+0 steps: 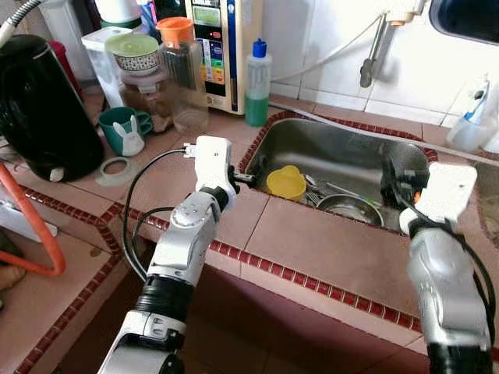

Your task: Kitchen organization

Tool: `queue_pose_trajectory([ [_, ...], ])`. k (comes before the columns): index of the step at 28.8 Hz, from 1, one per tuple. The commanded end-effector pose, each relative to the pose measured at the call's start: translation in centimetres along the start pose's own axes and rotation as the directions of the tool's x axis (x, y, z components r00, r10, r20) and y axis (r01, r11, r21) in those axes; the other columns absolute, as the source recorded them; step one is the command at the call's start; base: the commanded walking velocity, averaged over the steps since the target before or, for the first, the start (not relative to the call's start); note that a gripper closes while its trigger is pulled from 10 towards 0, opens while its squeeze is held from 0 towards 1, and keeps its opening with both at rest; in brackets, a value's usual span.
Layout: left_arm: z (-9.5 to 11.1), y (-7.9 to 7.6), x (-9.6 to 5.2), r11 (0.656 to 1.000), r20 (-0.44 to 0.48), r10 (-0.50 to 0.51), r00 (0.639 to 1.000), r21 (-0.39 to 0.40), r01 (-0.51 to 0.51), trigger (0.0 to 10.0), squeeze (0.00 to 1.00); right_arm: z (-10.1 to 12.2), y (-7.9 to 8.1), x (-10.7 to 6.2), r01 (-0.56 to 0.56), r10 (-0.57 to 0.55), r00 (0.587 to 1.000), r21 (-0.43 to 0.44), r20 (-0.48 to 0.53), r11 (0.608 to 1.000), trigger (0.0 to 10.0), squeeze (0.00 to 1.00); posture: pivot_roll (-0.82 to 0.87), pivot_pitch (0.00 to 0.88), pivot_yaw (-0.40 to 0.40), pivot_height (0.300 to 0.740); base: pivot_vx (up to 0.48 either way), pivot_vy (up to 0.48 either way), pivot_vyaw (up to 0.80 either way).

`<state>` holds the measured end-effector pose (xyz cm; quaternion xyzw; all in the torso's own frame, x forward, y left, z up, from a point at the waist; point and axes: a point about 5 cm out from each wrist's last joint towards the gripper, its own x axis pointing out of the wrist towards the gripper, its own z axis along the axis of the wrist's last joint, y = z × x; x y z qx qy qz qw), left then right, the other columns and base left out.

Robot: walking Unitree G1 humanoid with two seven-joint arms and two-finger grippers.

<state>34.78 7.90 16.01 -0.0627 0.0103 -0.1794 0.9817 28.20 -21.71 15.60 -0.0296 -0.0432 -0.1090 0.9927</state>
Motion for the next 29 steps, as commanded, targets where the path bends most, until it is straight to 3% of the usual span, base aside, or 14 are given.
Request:
queue_pose_trajectory([
  [1, 0.1, 0.4, -0.4, 1.000, 0.004, 0.014, 1.000, -0.006, -0.014, 10.0, 0.00, 0.7, 0.5, -0.5, -0.009, 0.009, 1.000, 0.003, 0.009, 1.000, 10.0, 0.98, -0.03, 0.000, 0.062, 0.740, 0.000, 0.000, 0.00],
  [2, 0.1, 0.4, -0.4, 1.000, 0.004, 0.013, 1.000, -0.012, -0.013, 10.0, 0.00, 0.6, 0.6, -0.6, -0.011, 0.011, 1.000, 0.001, 0.006, 1.000, 10.0, 0.98, -0.03, 0.000, 0.062, 0.740, 0.000, 0.000, 0.00],
  [3, 0.0, 0.2, -0.7, 0.997, 0.015, -0.005, 1.000, -0.073, 0.006, 10.0, 0.00, 0.7, 1.2, -1.2, -0.031, 0.031, 1.000, 0.010, 0.001, 0.999, 10.0, 0.55, -0.04, 0.000, 0.056, 0.740, 0.000, 0.000, 0.00],
  [4, 0.1, 0.1, -0.9, 0.996, 0.026, -0.004, 1.000, -0.090, 0.006, 10.0, 0.00, 0.9, 1.6, -1.4, -0.046, 0.046, 0.999, 0.006, 0.006, 0.999, 10.0, 0.44, -0.04, 0.000, 0.055, 0.740, 0.000, 0.000, 0.00],
  [5, 0.1, 0.1, -0.9, 0.996, 0.026, -0.004, 1.000, -0.090, 0.006, 10.0, 0.00, 0.9, 1.6, -1.4, -0.046, 0.046, 0.999, 0.006, 0.006, 0.999, 10.0, 0.44, -0.04, 0.000, 0.055, 0.740, 0.000, 0.000, 0.00],
  [6, 0.1, -0.1, -0.9, 0.996, 0.024, -0.012, 1.000, -0.086, 0.014, 10.0, 0.00, 1.0, 2.0, -1.5, -0.061, 0.061, 0.998, 0.028, 0.002, 0.998, 10.0, 0.31, -0.04, 0.000, 0.052, 0.740, 0.000, 0.000, 0.00],
  [7, 0.1, -0.1, -0.9, 0.996, 0.027, -0.007, 1.000, -0.086, 0.009, 10.0, 0.00, 1.1, 2.3, -1.5, -0.073, 0.073, 0.997, 0.031, 0.004, 0.997, 10.0, 0.00, -0.04, 0.000, 0.050, 0.740, 0.000, 0.000, 0.00],
  [10, 0.3, -0.6, -0.8, 0.999, 0.049, -0.006, 0.999, -0.048, 0.009, 10.0, 0.00, 1.6, 2.9, -1.9, -0.112, 0.112, 0.994, 0.007, 0.004, 0.994, 10.0, 0.00, -0.04, 0.000, 0.048, 0.740, 0.000, 0.000, 0.00],
  [14, 0.6, -0.8, -0.7, 0.996, 0.070, -0.007, 0.998, -0.084, 0.013, 10.0, 0.00, 1.9, 3.2, -1.8, -0.116, 0.116, 0.993, 0.018, 0.005, 0.993, 10.0, 0.00, -0.04, 0.000, 0.045, 0.740, 0.000, 0.000, 0.00],
  [29, 2.0, 0.0, -0.2, 0.998, 0.096, 0.030, 0.995, -0.059, -0.024, 10.0, 0.00, 2.3, 3.5, -1.7, -0.111, 0.112, 0.994, 0.033, -0.008, 0.993, 10.0, 0.00, -0.03, 0.000, 0.049, 0.740, 0.000, 0.000, 0.00],
])
